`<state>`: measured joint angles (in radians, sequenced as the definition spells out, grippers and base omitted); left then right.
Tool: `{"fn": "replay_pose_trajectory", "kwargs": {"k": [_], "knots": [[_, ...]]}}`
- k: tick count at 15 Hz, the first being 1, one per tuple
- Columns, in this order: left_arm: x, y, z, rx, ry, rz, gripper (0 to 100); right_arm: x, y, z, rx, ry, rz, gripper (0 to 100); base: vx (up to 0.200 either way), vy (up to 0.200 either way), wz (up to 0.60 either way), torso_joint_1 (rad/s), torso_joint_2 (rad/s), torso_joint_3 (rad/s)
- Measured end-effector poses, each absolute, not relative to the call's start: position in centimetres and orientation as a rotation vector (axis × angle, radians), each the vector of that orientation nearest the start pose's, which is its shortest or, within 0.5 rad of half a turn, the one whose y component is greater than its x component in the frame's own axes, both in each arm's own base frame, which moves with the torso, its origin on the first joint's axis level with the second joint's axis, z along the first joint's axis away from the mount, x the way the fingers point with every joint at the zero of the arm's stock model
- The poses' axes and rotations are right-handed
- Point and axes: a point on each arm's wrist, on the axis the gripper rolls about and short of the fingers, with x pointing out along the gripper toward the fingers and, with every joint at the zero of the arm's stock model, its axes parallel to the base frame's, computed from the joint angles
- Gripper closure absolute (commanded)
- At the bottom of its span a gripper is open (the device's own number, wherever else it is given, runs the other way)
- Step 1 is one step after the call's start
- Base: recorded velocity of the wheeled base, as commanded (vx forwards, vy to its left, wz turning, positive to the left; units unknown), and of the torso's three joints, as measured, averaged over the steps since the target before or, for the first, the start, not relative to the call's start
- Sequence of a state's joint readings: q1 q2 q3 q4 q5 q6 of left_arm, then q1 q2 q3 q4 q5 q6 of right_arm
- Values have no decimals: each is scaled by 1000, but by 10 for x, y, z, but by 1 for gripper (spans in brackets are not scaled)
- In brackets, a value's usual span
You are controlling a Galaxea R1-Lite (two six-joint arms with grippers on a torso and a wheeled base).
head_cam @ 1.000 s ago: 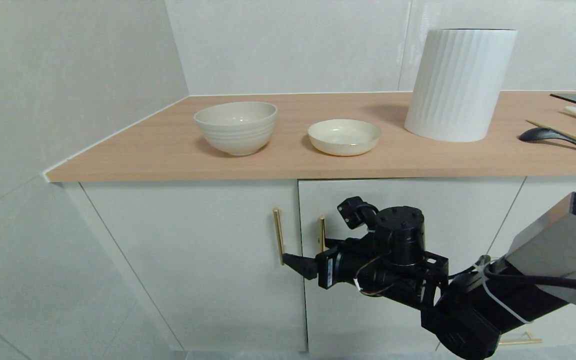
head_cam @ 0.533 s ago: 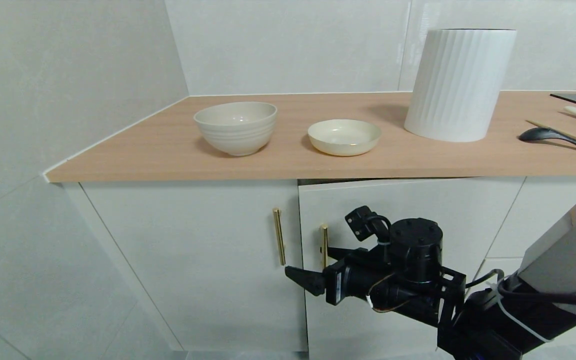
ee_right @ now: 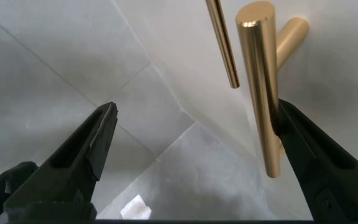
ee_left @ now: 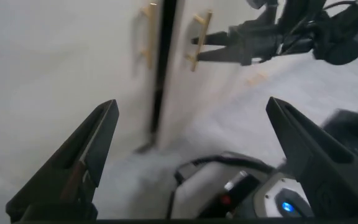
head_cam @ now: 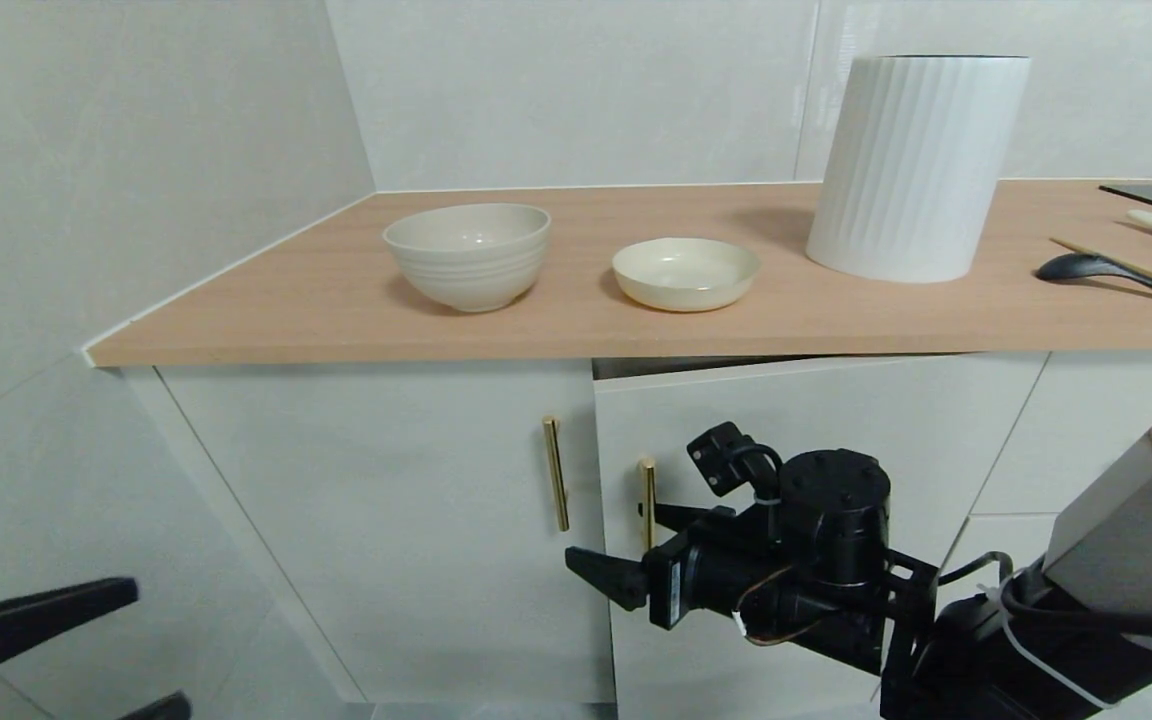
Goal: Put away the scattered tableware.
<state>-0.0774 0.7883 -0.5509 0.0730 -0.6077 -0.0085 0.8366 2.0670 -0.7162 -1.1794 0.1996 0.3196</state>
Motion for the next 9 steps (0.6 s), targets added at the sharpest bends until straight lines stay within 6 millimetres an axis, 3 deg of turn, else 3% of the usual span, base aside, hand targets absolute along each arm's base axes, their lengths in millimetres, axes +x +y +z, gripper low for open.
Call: {"fn": "replay_pose_trajectory", "kwargs": {"k": [3, 6, 7, 9], "knots": [[124, -35, 212, -70, 407, -698, 0, 232, 269, 92, 232, 336, 1006, 0, 0, 0, 0, 0, 0, 0], [160, -60, 202, -30, 434, -719, 0, 232, 269, 92, 233, 337, 1011, 0, 0, 0, 0, 0, 0, 0], [166, -66, 198, -26, 447, -739, 100, 232, 269, 91, 233, 337, 1011, 0, 0, 0, 0, 0, 0, 0], [177, -76, 192, -20, 470, -766, 100, 233, 269, 90, 232, 339, 1011, 0, 0, 0, 0, 0, 0, 0]]}}
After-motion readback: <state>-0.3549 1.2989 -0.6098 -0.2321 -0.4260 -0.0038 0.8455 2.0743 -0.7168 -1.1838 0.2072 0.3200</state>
